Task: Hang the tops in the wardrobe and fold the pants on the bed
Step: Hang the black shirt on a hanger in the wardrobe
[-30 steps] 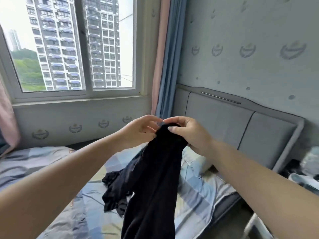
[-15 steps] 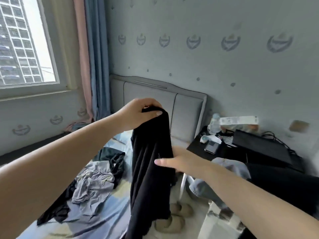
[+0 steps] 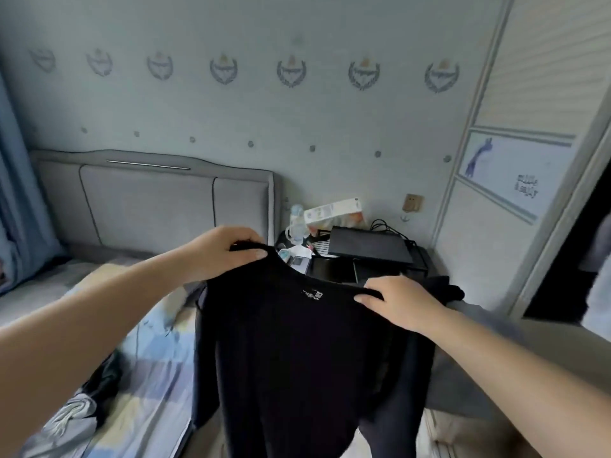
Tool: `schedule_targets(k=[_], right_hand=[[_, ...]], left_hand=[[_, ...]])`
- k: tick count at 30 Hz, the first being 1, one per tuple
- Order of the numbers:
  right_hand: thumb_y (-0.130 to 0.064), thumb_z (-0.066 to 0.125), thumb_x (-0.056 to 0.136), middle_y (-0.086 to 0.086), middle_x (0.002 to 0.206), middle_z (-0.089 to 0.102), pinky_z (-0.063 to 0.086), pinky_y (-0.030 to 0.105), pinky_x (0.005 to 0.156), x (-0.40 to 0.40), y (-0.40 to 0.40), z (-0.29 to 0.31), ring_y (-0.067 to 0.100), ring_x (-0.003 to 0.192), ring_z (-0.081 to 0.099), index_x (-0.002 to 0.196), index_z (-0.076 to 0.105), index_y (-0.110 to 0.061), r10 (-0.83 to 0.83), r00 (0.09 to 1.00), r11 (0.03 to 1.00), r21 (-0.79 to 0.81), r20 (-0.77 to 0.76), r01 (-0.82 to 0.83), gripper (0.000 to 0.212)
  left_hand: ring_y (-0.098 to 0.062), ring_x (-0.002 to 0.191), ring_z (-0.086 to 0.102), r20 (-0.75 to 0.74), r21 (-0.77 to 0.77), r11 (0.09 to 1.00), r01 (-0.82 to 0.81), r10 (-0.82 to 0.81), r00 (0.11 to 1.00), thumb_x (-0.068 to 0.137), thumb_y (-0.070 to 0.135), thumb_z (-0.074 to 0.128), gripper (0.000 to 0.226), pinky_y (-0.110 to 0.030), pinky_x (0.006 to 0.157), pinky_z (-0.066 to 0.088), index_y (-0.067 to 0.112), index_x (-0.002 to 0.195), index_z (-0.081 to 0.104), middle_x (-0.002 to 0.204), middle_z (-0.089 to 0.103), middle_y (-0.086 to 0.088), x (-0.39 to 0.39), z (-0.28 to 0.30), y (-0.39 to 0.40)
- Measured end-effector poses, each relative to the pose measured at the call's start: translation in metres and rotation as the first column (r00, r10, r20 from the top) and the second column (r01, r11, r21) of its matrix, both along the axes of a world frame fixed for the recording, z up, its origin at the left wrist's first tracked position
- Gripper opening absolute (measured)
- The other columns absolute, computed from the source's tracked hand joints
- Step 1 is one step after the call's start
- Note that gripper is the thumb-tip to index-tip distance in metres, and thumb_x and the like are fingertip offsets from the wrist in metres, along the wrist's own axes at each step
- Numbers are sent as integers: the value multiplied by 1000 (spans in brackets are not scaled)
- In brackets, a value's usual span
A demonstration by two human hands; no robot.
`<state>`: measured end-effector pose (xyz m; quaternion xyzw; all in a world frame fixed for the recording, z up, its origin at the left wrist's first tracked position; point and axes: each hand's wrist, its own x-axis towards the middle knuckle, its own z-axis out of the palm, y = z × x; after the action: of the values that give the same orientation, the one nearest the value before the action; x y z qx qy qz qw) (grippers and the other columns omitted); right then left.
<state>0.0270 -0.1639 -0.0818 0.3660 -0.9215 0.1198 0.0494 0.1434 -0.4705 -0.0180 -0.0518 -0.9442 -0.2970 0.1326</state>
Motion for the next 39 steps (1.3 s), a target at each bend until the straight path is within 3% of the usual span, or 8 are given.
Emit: schedule_targets(k=[4,11,17,19,22,27,34,39], right_hand=[[-51,47,93,-8,94,54,45,32,77,-34,36,22,16,88,55,99,64,-24,-123,978,988,75,-171,137,33],[-52,42,95,-7,112,49,41,30,78,-66,95,62,16,93,54,107,66,-24,-370,882,840,301,-294,452,39],[-54,42,94,-7,86,52,45,32,67,-56,127,102,15,80,53,89,63,-23,-511,770,690,352,-382,632,38],[-54,43,93,-7,91,56,46,32,68,-45,138,116,15,85,56,96,66,-22,-554,715,647,321,-425,692,39],[-55,44,93,-10,80,49,37,29,64,-24,155,140,14,80,53,91,65,-23,-596,646,576,306,-477,758,38],[-56,45,92,-8,85,58,44,31,71,12,187,186,15,82,57,88,67,-22,-702,465,410,229,-539,883,41],[-58,48,89,-9,89,61,46,30,68,36,244,243,12,79,55,95,69,-25,-770,190,195,59,-609,979,40],[-58,49,89,-5,80,62,46,29,61,35,281,271,14,74,58,86,67,-19,-793,143,80,131,-593,988,43]], left_hand=[[10,73,61,99,-1,980,197,-195,976,88,36,63,15,-4,64,44,49,79,62,76,65,28,-59,-1,20],[2,65,50,95,-106,893,437,-428,899,86,44,63,9,-14,65,39,37,81,59,69,54,20,-176,13,31],[-1,62,56,41,43,754,656,-657,752,83,22,72,16,-14,64,44,18,85,57,68,65,6,-258,25,79],[-12,69,64,-12,101,722,684,-687,727,80,23,74,18,-24,69,48,17,81,57,74,69,-3,-281,32,101],[-4,59,58,-131,199,661,724,-714,688,79,28,75,25,-14,58,42,14,75,54,64,64,1,-301,43,144],[-1,59,53,-295,509,403,761,-748,594,82,23,72,28,-13,57,37,14,68,49,59,59,10,-319,60,227],[-5,67,64,-475,610,230,758,-660,582,83,22,73,22,-12,60,42,16,71,55,69,69,0,-328,94,341],[-2,59,57,-557,676,48,735,-620,552,83,29,71,23,-5,57,42,28,65,57,58,57,3,-328,115,412]])
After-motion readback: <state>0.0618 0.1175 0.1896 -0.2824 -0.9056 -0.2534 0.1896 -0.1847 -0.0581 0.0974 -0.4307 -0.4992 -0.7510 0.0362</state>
